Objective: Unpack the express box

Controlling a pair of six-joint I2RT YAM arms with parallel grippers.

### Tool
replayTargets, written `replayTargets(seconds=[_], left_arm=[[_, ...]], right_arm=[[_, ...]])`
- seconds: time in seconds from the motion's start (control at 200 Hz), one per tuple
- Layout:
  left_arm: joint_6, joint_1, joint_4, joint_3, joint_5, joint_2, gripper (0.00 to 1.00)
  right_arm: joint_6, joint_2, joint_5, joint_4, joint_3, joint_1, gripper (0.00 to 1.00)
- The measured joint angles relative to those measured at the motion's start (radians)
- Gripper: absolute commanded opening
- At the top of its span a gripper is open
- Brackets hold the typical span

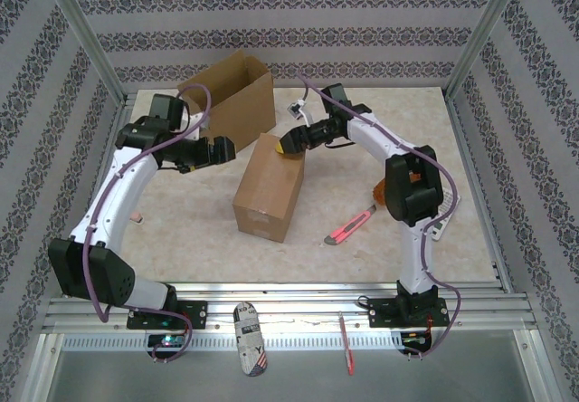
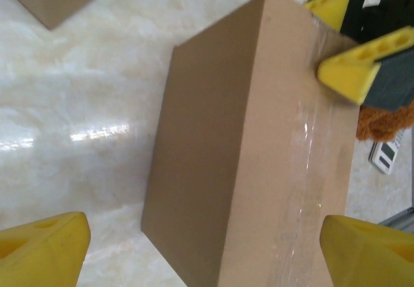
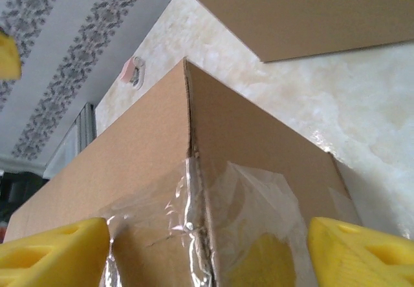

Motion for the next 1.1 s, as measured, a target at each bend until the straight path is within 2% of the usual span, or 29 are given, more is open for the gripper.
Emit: replayTargets(seconds=[0.13,0.355,0.58,0.714,0.854,1.099], left_arm=[[-0.016,-0.049,0.027,-0.089,0.018,-0.036,0.90],[-0.077,-0.138,0.129,-0.225,0.040,-0.046,0.90],[-0.120,-0.172,0.202,-0.251,0.041,-0.046,0.90],[-0.137,-0.203,0.233,-0.252,0.048,-0.046,0.89],[-0.152,-0.230,0.256,-0.275,0.051,-0.046,0.89],[-0.187,-0.280,0.274,-0.326,0.055,-0.062,0.89]], right_arm=[[0.101,-0.077,0.103,0.048,-0.037,-0.019,0.88],[0.268,-0.320,0.285,0.084,-0.154,-0.030,0.88],[0.438,-0.503,0.420,0.110,-0.372,0.045,0.86],[0.518,-0.507,0.458,0.135,-0.446,0.095,0.86],[0.563,-0.483,0.473,0.179,-0.452,0.100,0.85],[0.578,-0.345,0.453,0.214,-0.348,0.101,0.84]])
